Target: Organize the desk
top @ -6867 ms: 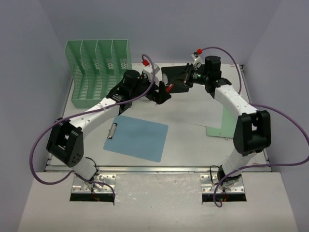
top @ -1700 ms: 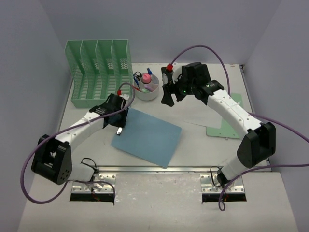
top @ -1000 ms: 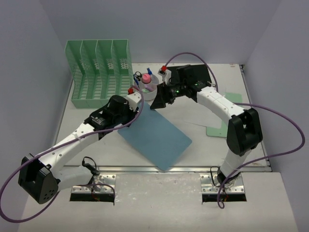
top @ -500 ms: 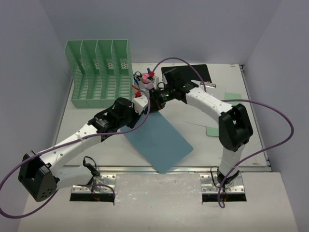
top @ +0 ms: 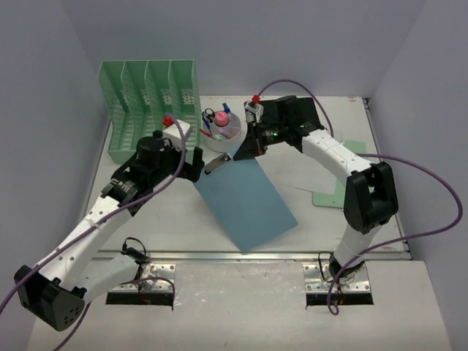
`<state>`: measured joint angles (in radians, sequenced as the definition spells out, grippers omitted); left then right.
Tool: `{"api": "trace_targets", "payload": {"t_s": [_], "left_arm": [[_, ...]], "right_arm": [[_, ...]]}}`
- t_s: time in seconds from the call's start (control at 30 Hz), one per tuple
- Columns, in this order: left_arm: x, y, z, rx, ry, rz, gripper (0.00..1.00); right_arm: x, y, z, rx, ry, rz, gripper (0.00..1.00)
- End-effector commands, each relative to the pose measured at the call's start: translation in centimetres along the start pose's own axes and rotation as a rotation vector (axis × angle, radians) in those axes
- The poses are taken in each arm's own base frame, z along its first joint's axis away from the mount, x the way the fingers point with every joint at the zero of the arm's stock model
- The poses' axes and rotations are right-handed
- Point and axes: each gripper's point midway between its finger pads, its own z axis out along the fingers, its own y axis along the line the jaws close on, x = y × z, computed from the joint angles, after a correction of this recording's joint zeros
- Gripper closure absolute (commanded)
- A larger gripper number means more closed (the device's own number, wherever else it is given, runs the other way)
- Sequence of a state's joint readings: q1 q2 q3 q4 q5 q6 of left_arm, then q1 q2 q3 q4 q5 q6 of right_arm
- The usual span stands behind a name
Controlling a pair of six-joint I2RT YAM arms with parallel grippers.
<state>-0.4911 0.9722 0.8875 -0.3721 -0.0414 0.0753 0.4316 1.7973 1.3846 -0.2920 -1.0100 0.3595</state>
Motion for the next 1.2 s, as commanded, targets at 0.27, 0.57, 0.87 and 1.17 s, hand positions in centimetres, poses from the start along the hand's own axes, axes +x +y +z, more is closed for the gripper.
{"api": "trace_targets", "payload": {"t_s": [0.27, 0.57, 0.87, 1.17], "left_arm": [[-7.9, -0.6, -5.9, 0.457, -0.227, -0.309, 0.0], [-8.0, -2.5, -8.1, 0.747, -0.319, -0.355, 0.1], [-7.8, -3.5, -9.0, 0.818, -0.337, -0.333, 0.26], [-8.3, -6.0, -8.1, 0.872, -0.32, -0.31, 0.26]], "right_arm": [[-6.0, 8.9, -8.1, -0.259, -0.214, -0.252, 0.99], [-5.2, 10.9, -9.2, -0.371, -0.166, -0.215, 0.99], [-5.3, 10.8, -8.9, -0.395, -0.167, -0.211, 0.99], [-4.7, 11.9, -7.1, -0.427, -0.135, -0.221, 0.99]]}}
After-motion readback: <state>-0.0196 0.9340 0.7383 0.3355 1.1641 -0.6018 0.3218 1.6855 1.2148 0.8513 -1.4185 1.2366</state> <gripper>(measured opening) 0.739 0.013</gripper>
